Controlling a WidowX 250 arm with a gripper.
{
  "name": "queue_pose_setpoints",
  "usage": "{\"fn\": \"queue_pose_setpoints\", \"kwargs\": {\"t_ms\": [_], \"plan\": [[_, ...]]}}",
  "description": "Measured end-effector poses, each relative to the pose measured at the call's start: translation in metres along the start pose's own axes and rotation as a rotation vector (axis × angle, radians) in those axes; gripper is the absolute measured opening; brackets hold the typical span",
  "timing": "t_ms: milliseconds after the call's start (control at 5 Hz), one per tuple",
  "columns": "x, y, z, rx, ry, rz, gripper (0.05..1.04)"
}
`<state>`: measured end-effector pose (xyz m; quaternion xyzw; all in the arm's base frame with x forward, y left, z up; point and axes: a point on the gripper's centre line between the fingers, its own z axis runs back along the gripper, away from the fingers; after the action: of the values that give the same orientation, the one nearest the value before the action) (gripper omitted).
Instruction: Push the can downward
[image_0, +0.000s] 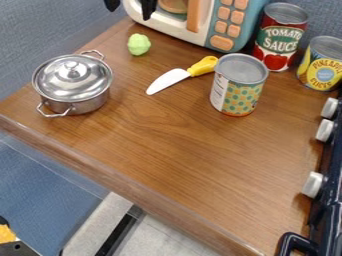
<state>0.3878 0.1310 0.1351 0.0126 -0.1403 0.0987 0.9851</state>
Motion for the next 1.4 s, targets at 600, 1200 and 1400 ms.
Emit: {"fn": "queue_pose_setpoints", "kwargs": {"t_ms": [600,1200,1400], "plan": [[-0.008,-0.030,0.003,-0.064,0.031,-0.087,0.999],[0.001,-0.158,0.037,-0.141,-0.074,-0.376,1.000],[0.005,-0.178,0.023,-0.133,-0.051,-0.408,1.000]]}}
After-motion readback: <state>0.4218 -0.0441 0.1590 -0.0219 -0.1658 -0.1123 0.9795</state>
